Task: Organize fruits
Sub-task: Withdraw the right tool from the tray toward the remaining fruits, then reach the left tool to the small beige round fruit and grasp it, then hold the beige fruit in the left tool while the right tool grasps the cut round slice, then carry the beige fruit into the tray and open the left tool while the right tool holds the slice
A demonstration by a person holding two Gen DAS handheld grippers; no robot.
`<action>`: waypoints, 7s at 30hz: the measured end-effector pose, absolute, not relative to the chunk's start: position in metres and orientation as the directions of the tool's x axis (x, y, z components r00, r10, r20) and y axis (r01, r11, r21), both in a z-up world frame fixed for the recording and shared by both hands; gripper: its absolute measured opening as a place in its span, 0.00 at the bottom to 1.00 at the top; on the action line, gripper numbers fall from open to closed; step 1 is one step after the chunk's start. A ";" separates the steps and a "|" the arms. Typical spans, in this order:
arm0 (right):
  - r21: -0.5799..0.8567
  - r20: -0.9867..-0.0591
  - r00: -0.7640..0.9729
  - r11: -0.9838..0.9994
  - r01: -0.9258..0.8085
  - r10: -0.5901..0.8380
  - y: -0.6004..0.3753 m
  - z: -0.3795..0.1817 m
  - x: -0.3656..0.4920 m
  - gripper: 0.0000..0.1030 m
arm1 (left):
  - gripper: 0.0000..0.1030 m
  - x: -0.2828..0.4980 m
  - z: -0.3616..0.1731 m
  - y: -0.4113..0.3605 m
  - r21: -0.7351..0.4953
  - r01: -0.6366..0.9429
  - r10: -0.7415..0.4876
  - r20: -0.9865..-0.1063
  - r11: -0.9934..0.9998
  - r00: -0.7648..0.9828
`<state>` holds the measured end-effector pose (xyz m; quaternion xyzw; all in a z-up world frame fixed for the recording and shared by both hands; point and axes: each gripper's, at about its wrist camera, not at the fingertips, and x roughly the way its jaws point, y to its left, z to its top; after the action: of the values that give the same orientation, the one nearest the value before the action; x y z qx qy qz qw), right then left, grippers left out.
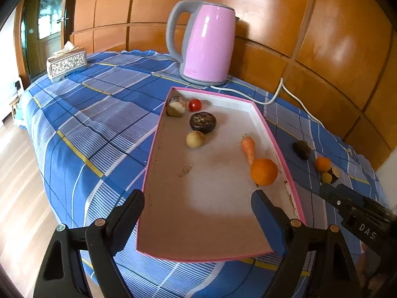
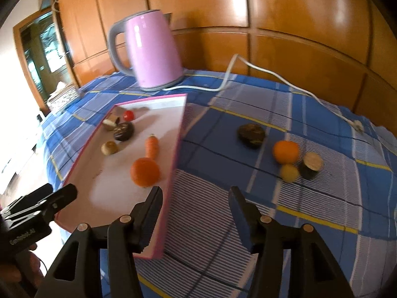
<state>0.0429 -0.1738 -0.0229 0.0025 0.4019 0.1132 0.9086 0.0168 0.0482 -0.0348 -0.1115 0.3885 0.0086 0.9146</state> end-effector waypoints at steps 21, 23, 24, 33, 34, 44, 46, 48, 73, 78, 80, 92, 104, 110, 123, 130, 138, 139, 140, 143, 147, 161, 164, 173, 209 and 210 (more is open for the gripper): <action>0.008 -0.717 0.676 0.968 0.250 -0.169 -0.317 -0.045 0.014 0.61 | 0.86 0.015 -0.026 -0.006 -0.146 0.124 -0.191 -0.716 0.981 0.671; 0.002 -0.717 0.666 0.954 0.300 -0.207 -0.335 -0.049 0.009 0.61 | 0.86 0.016 -0.022 -0.012 -0.140 0.150 -0.204 -0.714 0.979 0.670; -0.004 -0.718 0.654 0.941 0.337 -0.237 -0.347 -0.052 0.006 0.61 | 0.86 0.016 -0.020 -0.016 -0.142 0.167 -0.218 -0.711 0.976 0.668; -0.018 -0.730 0.598 0.884 0.468 -0.332 -0.399 -0.071 -0.002 0.61 | 0.83 0.032 -0.004 -0.064 -0.158 0.310 -0.324 -0.721 0.938 0.612; -0.023 -0.728 0.596 0.881 0.473 -0.339 -0.401 -0.073 -0.002 0.61 | 0.83 0.033 -0.003 -0.071 -0.153 0.331 -0.334 -0.721 0.931 0.607; -0.016 -0.728 0.598 0.880 0.475 -0.335 -0.409 -0.085 -0.003 0.68 | 0.76 0.080 -0.020 -0.129 -0.233 0.387 -0.406 -0.788 0.892 0.463; -0.004 -0.730 0.603 0.884 0.468 -0.322 -0.409 -0.086 -0.003 0.74 | 0.70 0.087 -0.022 -0.141 -0.219 0.402 -0.401 -0.796 0.889 0.454; 0.003 -0.729 0.607 0.886 0.464 -0.316 -0.409 -0.086 -0.003 0.75 | 0.64 0.096 -0.025 -0.153 -0.218 0.423 -0.410 -0.799 0.880 0.440; 0.013 -0.716 0.628 0.893 0.449 -0.305 -0.408 -0.088 -0.004 0.83 | 0.25 0.135 -0.067 -0.217 -0.138 0.454 -0.354 -0.828 0.880 0.435; 0.011 -0.716 0.628 0.893 0.449 -0.306 -0.408 -0.088 -0.004 0.83 | 0.26 0.081 -0.063 -0.192 -0.102 0.492 -0.373 -0.786 0.865 0.492; 0.011 -0.716 0.627 0.893 0.449 -0.306 -0.408 -0.088 -0.004 0.83 | 0.26 0.065 -0.070 -0.185 -0.097 0.502 -0.372 -0.791 0.860 0.486; 0.010 -0.729 0.614 0.893 0.450 -0.301 -0.409 -0.087 -0.001 0.83 | 0.26 0.047 -0.080 -0.172 -0.098 0.521 -0.415 -0.734 0.848 0.537; -0.022 -0.742 0.587 0.887 0.461 -0.324 -0.407 -0.086 0.001 0.83 | 0.26 0.042 -0.081 -0.168 -0.101 0.550 -0.450 -0.705 0.829 0.548; -0.014 -0.749 0.584 0.889 0.457 -0.313 -0.409 -0.086 0.002 0.84 | 0.25 0.036 -0.078 -0.164 -0.101 0.558 -0.450 -0.714 0.824 0.536; -0.006 -0.804 0.537 0.906 0.424 -0.256 -0.410 -0.076 0.012 0.65 | 0.25 0.017 -0.074 -0.146 -0.116 0.573 -0.464 -0.724 0.811 0.511; 0.059 -0.768 0.636 0.981 0.185 -0.074 -0.374 -0.046 0.039 0.63 | 0.25 0.006 -0.068 -0.136 -0.135 0.590 -0.486 -0.723 0.796 0.491; -0.030 -0.788 0.616 0.996 -0.084 0.029 -0.311 -0.034 0.099 0.63 | 0.25 0.006 -0.070 -0.132 -0.153 0.591 -0.494 -0.729 0.792 0.474; -0.048 -0.798 0.602 0.994 -0.103 0.024 -0.305 -0.037 0.107 0.63 | 0.25 0.006 -0.070 -0.132 -0.151 0.593 -0.494 -0.728 0.791 0.475; -0.067 -0.805 0.593 0.991 -0.112 0.012 -0.301 -0.040 0.113 0.62 | 0.25 0.006 -0.071 -0.133 -0.152 0.594 -0.493 -0.732 0.790 0.469; -0.135 -0.829 0.558 0.982 -0.129 -0.040 -0.292 -0.054 0.132 0.62 | 0.25 0.006 -0.072 -0.132 -0.155 0.595 -0.496 -0.733 0.789 0.466; -0.124 -0.851 0.523 0.985 -0.122 -0.043 -0.293 -0.067 0.143 0.36 | 0.25 0.008 -0.072 -0.131 -0.165 0.594 -0.502 -0.731 0.788 0.463; -0.053 -0.800 0.597 0.998 0.026 -0.058 -0.329 -0.067 0.050 0.36 | 0.25 0.001 -0.064 -0.135 -0.170 0.612 -0.524 -0.716 0.772 0.462; -0.030 -0.783 0.618 0.997 0.075 -0.070 -0.338 -0.069 0.039 0.36 | 0.25 -0.002 -0.059 -0.134 -0.163 0.613 -0.523 -0.710 0.773 0.471; 0.014 -0.755 0.652 0.992 0.123 -0.070 -0.343 -0.077 0.032 0.35 | 0.25 0.001 -0.050 -0.127 -0.182 0.563 -0.499 -0.720 0.806 0.482; 0.002 -0.771 0.630 0.988 0.155 -0.097 -0.345 -0.069 0.032 0.35 | 0.25 0.069 -0.011 0.017 -0.297 0.076 -0.273 -0.707 0.952 0.653; -0.001 -0.771 0.629 0.988 0.155 -0.099 -0.345 -0.069 0.032 0.35 | 0.25 0.074 -0.013 0.026 -0.296 0.049 -0.255 -0.711 0.954 0.655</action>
<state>0.0319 -0.3449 -0.0690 0.0327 0.4249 -0.0703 0.9019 0.0736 0.0256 -0.0129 -0.1262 0.4067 -0.0844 0.9009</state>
